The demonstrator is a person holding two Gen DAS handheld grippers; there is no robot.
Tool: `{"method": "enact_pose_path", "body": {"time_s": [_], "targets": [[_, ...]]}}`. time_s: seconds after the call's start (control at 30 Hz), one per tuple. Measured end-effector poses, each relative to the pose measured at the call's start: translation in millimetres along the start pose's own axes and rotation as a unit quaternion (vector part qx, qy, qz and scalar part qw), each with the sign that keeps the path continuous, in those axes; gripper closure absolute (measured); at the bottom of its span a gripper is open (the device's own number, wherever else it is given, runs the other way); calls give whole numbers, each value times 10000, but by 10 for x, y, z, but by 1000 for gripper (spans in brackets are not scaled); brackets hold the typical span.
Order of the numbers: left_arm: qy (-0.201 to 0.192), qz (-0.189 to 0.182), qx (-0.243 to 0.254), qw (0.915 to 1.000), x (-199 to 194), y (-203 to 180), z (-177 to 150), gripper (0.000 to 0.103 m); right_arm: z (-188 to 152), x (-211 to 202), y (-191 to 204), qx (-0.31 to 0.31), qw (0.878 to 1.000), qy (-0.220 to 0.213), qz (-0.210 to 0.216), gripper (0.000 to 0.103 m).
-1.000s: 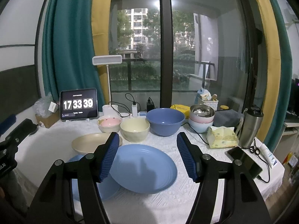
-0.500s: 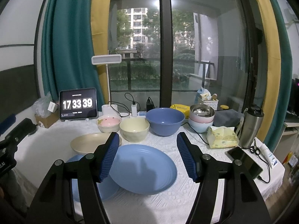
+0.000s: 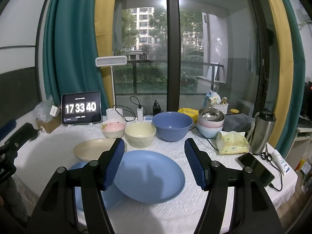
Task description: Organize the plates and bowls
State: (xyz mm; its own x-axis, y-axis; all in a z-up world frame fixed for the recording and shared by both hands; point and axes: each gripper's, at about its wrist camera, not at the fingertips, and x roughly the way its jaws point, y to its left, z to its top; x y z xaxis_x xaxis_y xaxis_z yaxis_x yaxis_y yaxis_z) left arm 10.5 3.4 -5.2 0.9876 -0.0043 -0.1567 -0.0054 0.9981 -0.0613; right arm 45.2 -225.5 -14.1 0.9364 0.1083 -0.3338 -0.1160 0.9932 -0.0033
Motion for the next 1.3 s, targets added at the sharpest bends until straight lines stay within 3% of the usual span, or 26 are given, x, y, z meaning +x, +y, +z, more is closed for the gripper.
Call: {"method": "enact_pose_path", "body": {"time_s": [0.93, 1.3], "targets": [[49, -18, -3, 10000, 48, 15, -11, 1, -30, 46, -32, 14, 10000, 64, -3, 36], [288, -7, 72, 9996, 226, -82, -36, 1, -120, 157, -118, 152, 9997, 187, 7, 36]]}}
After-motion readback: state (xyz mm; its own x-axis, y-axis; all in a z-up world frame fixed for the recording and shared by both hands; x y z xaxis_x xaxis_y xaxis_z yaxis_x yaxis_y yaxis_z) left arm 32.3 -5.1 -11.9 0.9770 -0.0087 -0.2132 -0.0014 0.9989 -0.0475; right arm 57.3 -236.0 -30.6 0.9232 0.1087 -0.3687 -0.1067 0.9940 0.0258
